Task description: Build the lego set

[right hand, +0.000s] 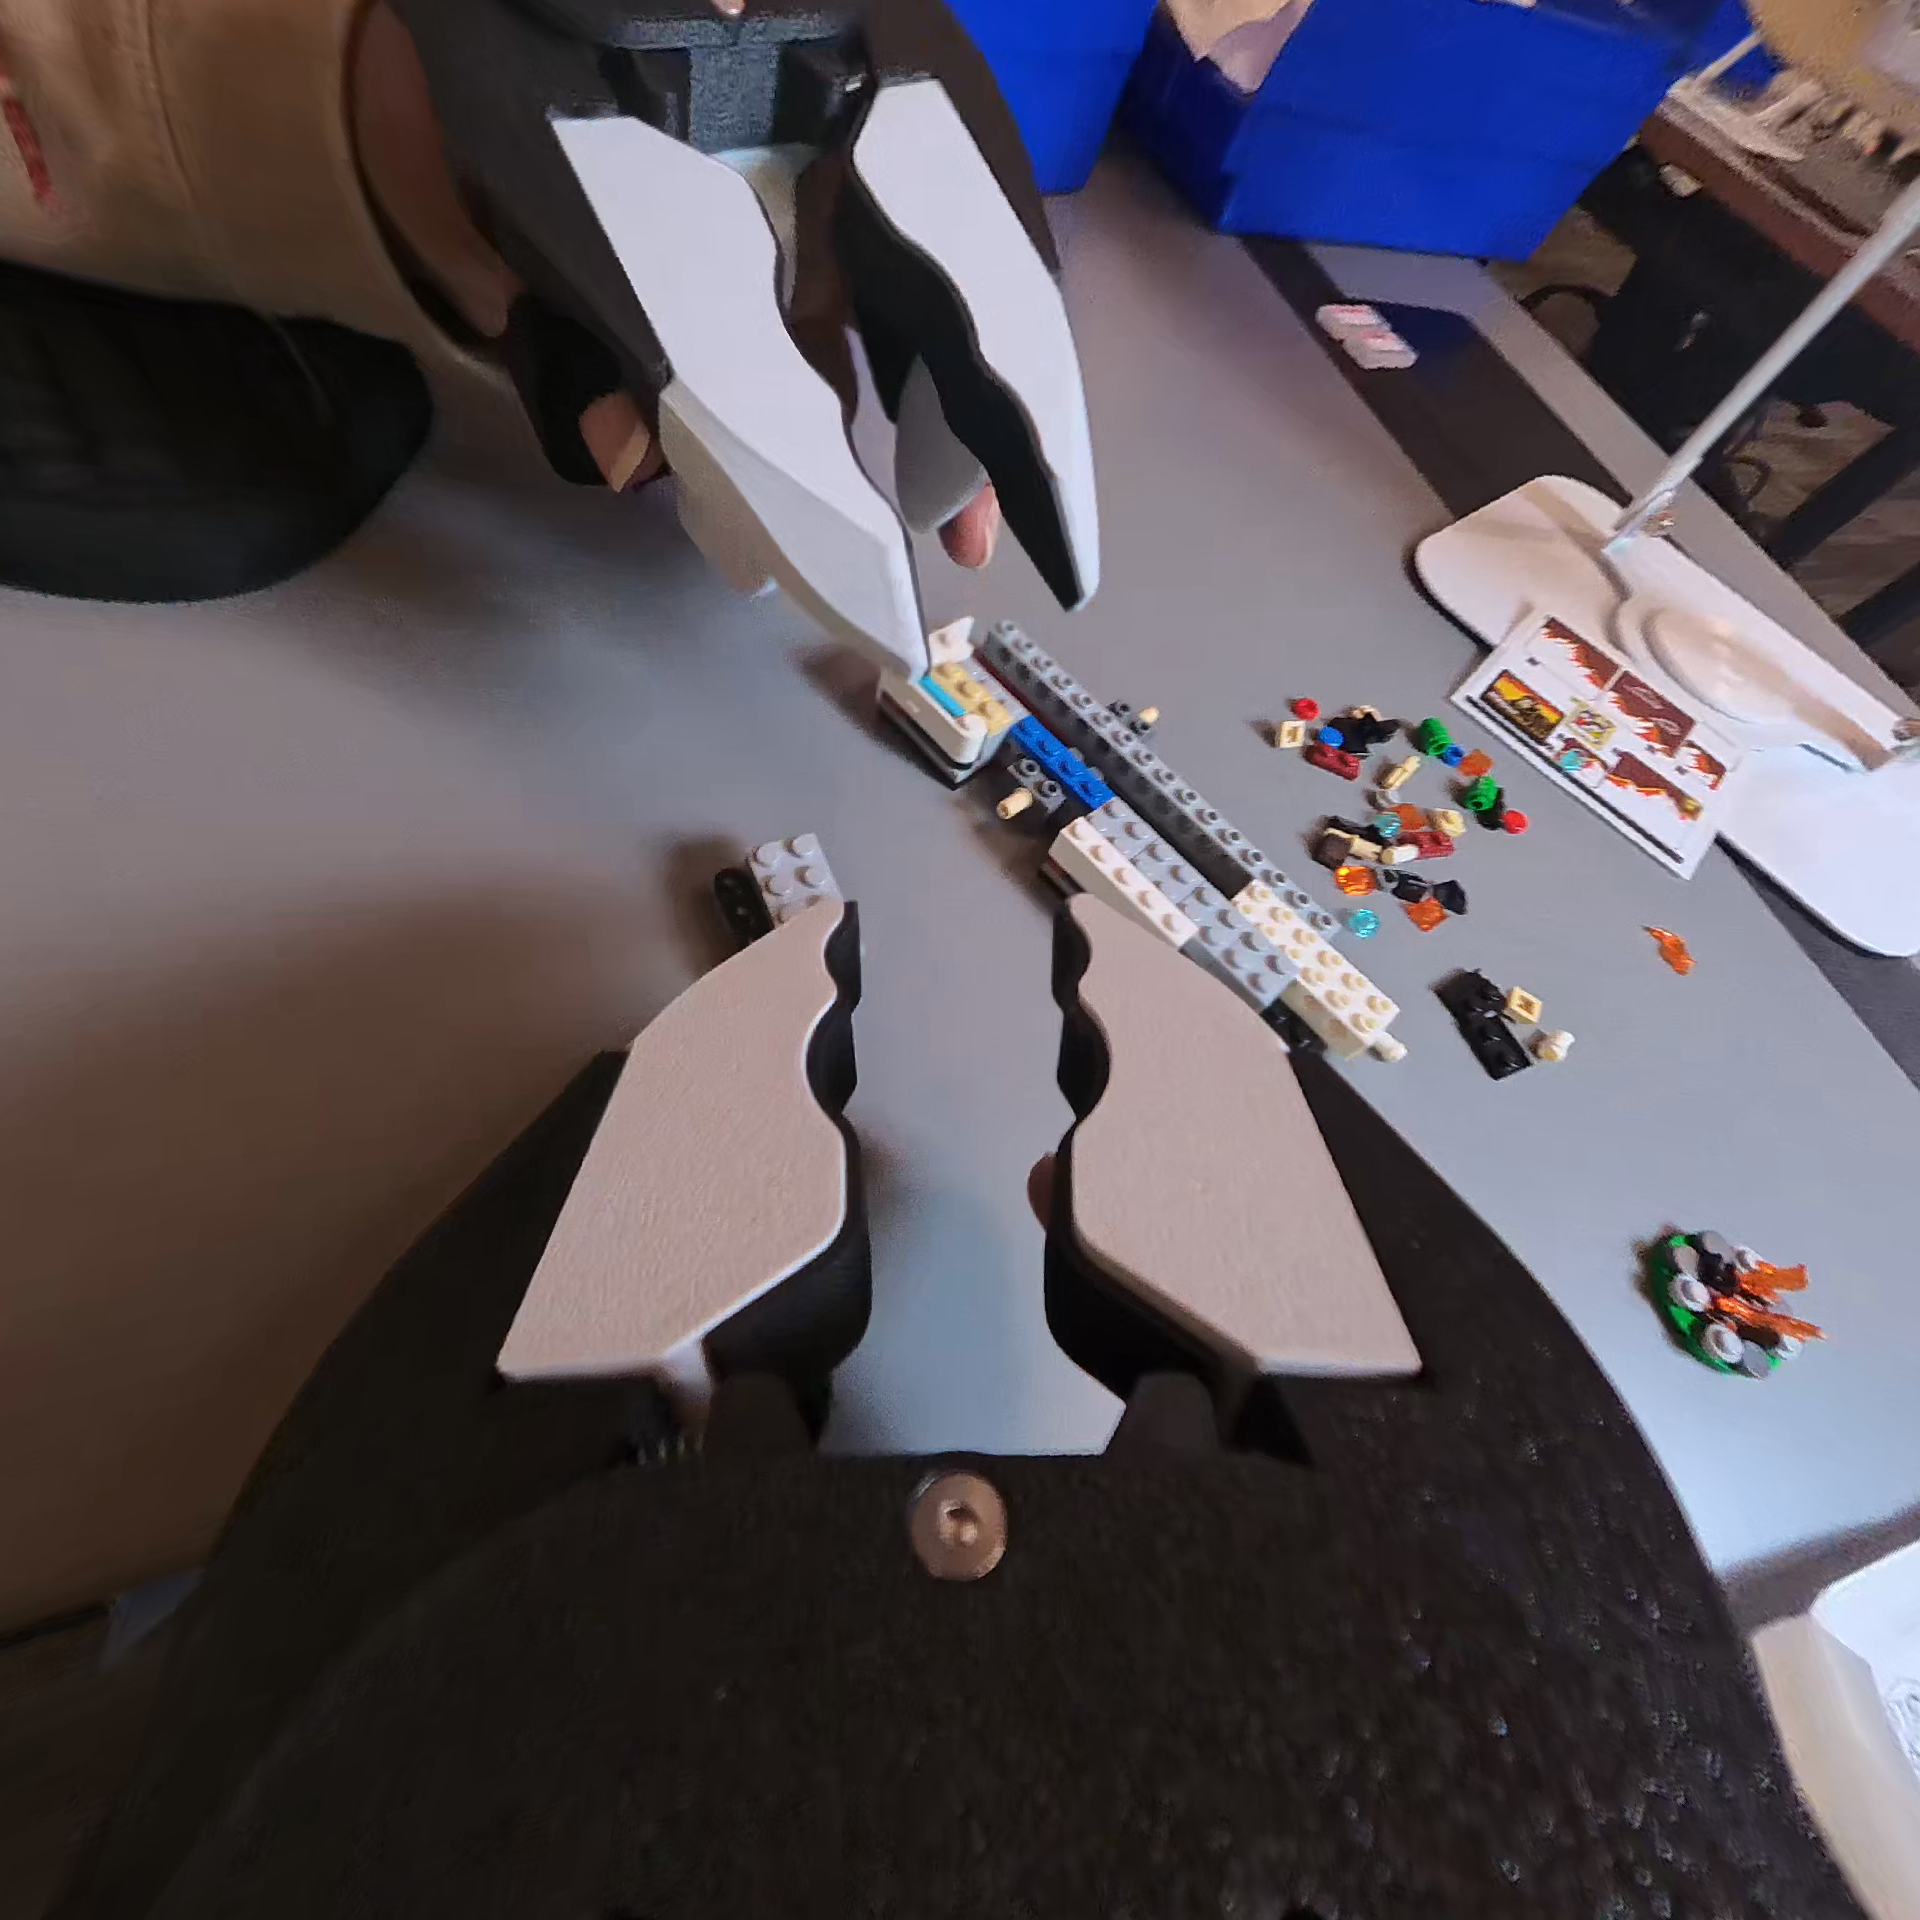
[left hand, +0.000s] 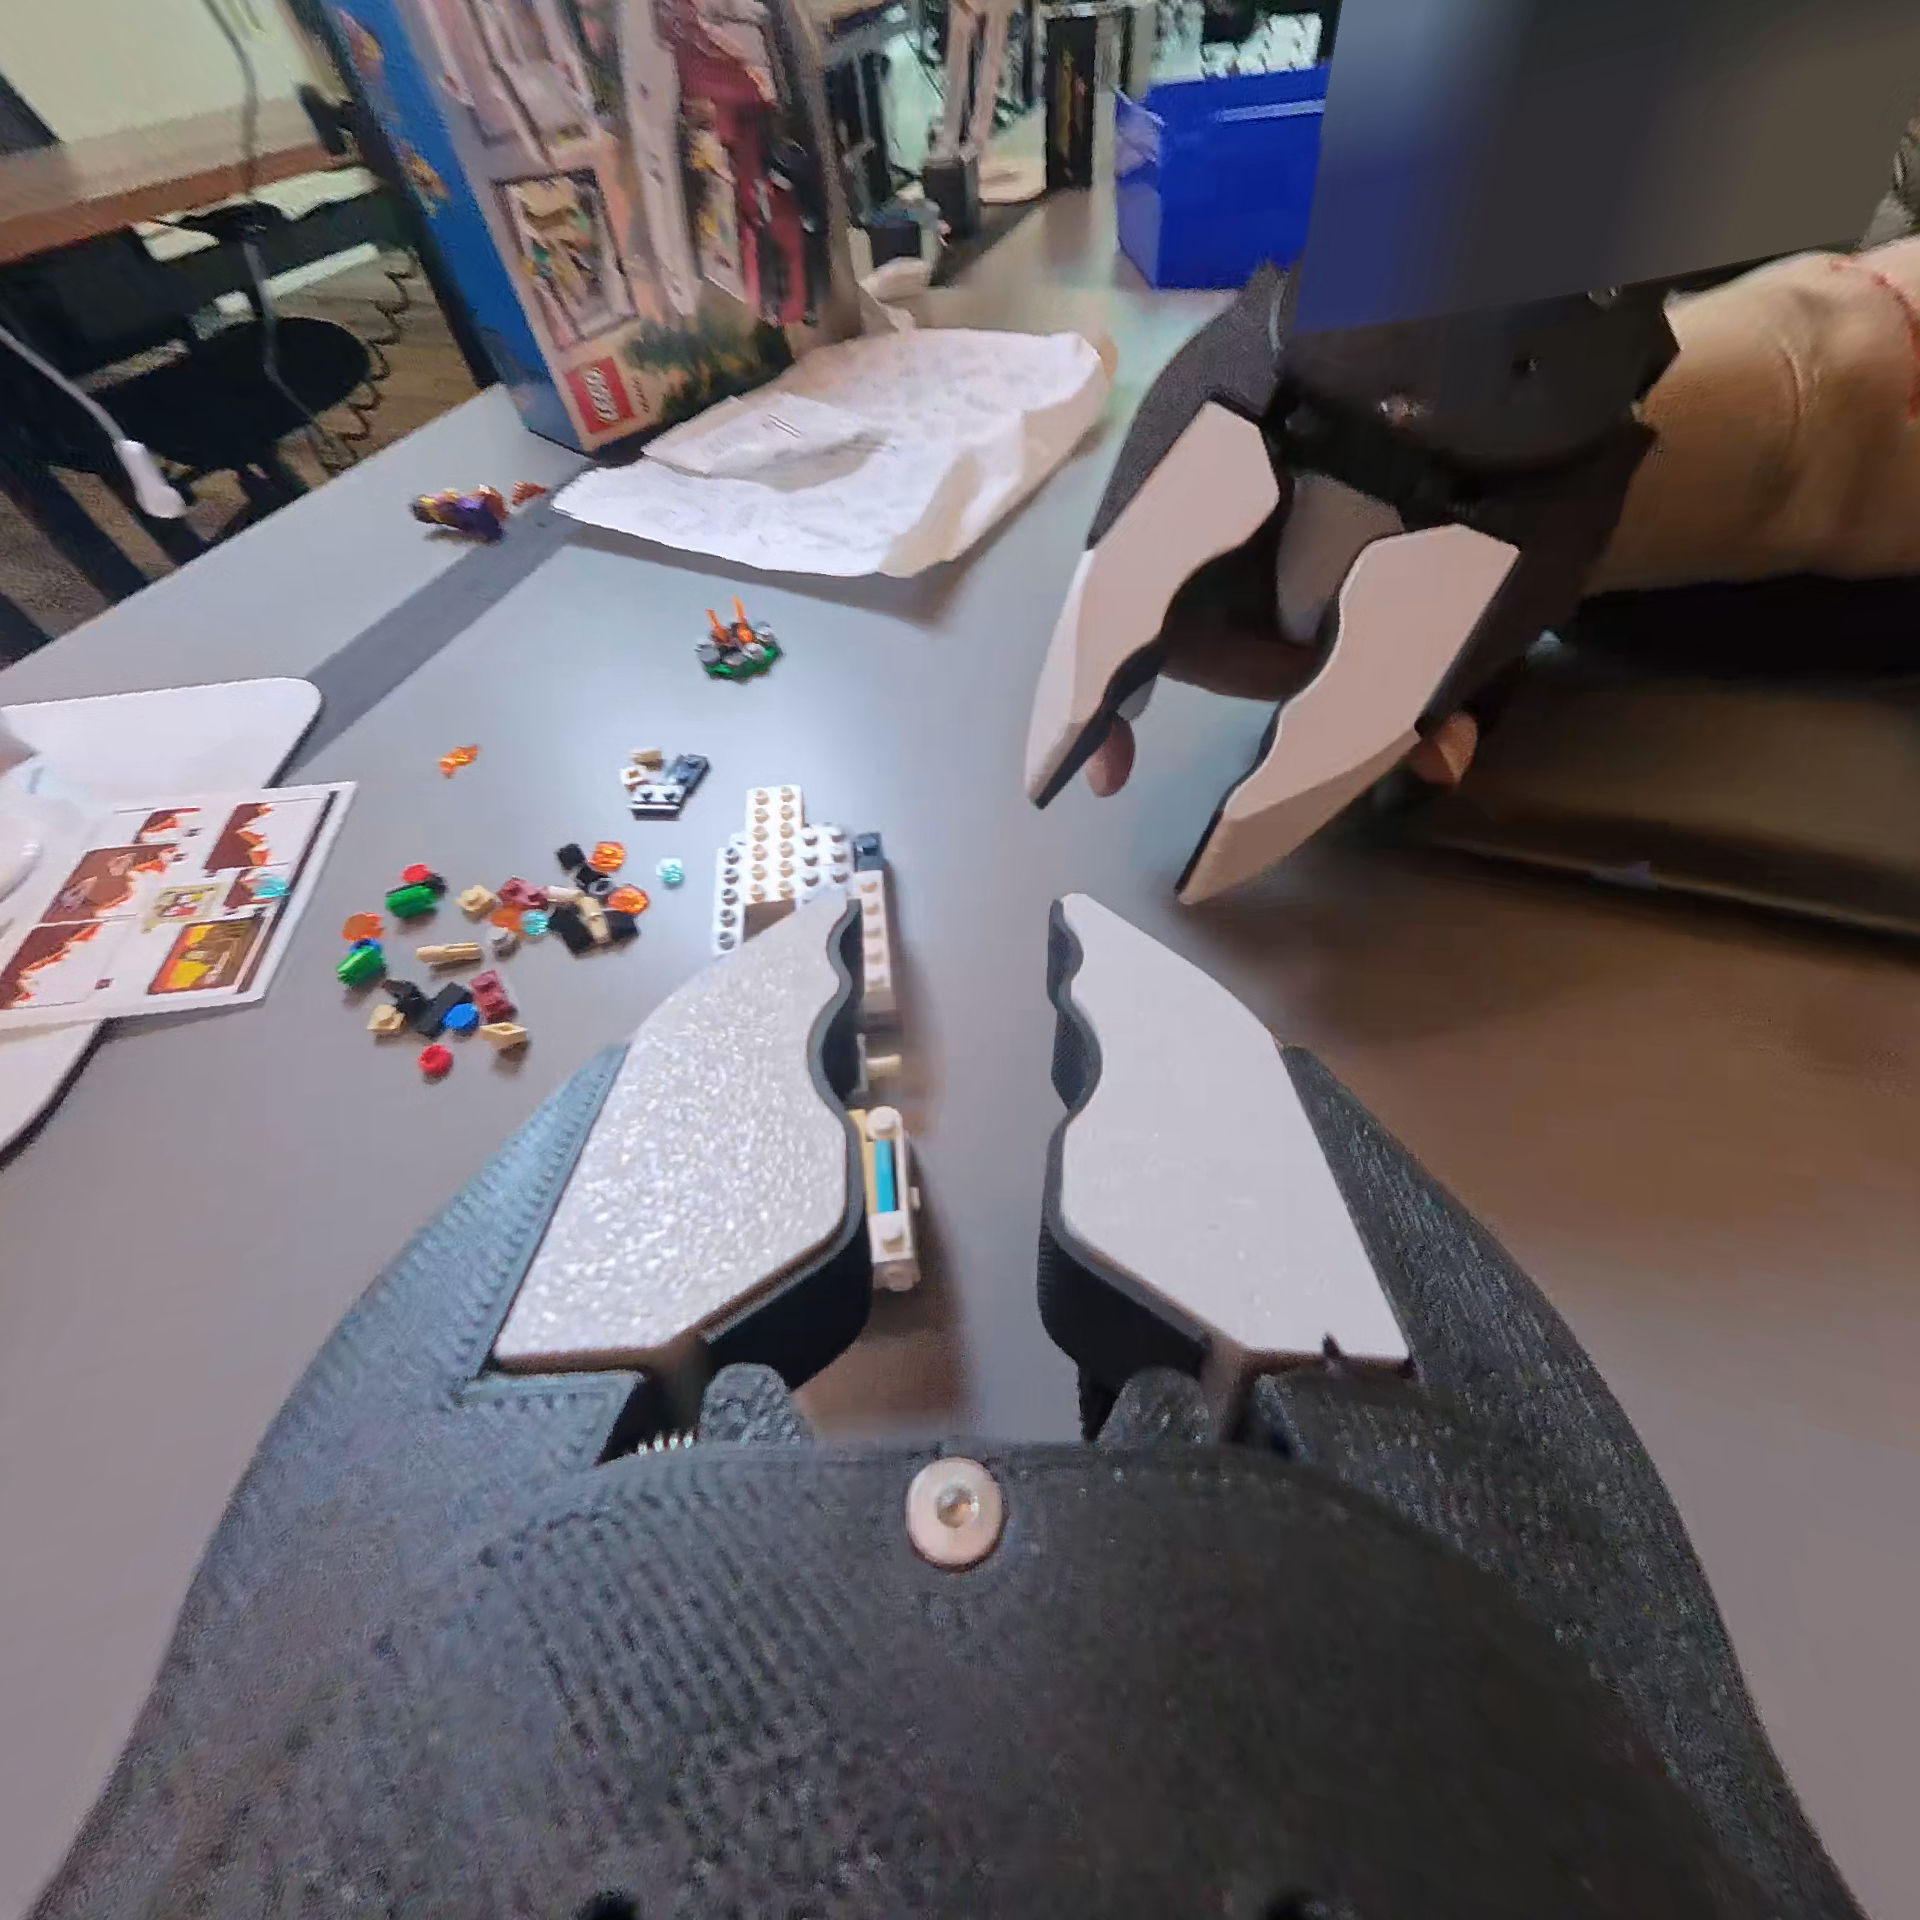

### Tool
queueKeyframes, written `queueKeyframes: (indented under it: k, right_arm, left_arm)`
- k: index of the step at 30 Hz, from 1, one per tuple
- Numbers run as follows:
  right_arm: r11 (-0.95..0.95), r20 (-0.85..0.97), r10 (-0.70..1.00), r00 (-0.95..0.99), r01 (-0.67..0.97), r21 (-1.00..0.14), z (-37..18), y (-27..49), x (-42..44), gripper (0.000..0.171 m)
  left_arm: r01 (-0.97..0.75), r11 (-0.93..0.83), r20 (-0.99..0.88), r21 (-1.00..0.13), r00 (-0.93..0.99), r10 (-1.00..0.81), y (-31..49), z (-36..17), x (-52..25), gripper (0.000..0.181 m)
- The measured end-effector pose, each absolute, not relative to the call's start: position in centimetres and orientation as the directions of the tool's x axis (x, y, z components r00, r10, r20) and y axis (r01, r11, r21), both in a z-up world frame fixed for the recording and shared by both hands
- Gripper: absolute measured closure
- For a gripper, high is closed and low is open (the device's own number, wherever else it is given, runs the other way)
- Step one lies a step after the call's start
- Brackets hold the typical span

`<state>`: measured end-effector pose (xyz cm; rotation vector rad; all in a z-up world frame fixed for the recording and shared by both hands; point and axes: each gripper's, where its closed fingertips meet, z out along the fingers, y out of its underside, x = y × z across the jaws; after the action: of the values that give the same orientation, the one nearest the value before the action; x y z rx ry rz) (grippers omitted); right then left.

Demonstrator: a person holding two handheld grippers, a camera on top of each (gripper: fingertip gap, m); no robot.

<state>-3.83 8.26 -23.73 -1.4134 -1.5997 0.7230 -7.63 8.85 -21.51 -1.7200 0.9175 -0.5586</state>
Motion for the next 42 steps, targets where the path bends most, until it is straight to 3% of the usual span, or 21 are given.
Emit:
queueKeyframes:
  k: [9, 16, 17, 18, 25, 27, 29, 42]
  right_arm:
    - [0.131, 0.224, 0.955, 0.193, 0.401, -0.907, -22.3, 11.3, -3.2, 0.139]
    - [-0.004, 0.095, 0.925, 0.367, 0.259, -0.966, -20.6, 14.5, -1.8, 0.139]
    - [-0.019, 0.075, 0.921, 0.383, 0.236, -0.972, -20.4, 14.8, -1.5, 0.149]
    - [-0.027, 0.060, 0.916, 0.398, 0.210, -0.977, -20.0, 15.1, -1.2, 0.171]
    - [-0.010, 0.062, 0.890, 0.452, 0.156, -0.988, -19.1, 15.6, -0.8, 0.171]
    - [-0.031, 0.042, 0.887, 0.459, 0.151, -0.988, -19.5, 15.7, -1.0, 0.152]
    - [-0.061, 0.004, 0.891, 0.454, 0.128, -0.990, -19.7, 15.8, -1.2, 0.143]
    - [0.028, 0.095, 0.917, 0.387, 0.174, -0.984, -19.8, 14.6, -1.9, 0.152]
  left_arm:
    - [-0.240, -0.180, -0.078, -0.954, 0.777, -0.624, 11.9, -20.8, -13.0, 0.151]
    - [-0.208, -0.228, -0.047, -0.951, 0.828, -0.559, 12.9, -21.6, -15.3, 0.154]
    - [-0.213, -0.229, -0.053, -0.950, 0.831, -0.554, 13.0, -21.7, -15.5, 0.155]
    - [-0.218, -0.230, -0.058, -0.948, 0.832, -0.552, 13.0, -21.8, -15.5, 0.156]
    - [-0.226, -0.253, -0.050, -0.941, 0.830, -0.555, 13.1, -22.7, -15.4, 0.159]
    - [-0.238, -0.274, -0.049, -0.932, 0.830, -0.556, 13.4, -23.3, -15.4, 0.160]
    - [-0.257, -0.331, -0.022, -0.908, 0.818, -0.575, 13.9, -24.4, -15.2, 0.160]
    - [-0.351, -0.484, 0.045, -0.801, 0.772, -0.634, 19.6, -27.4, -13.3, 0.161]
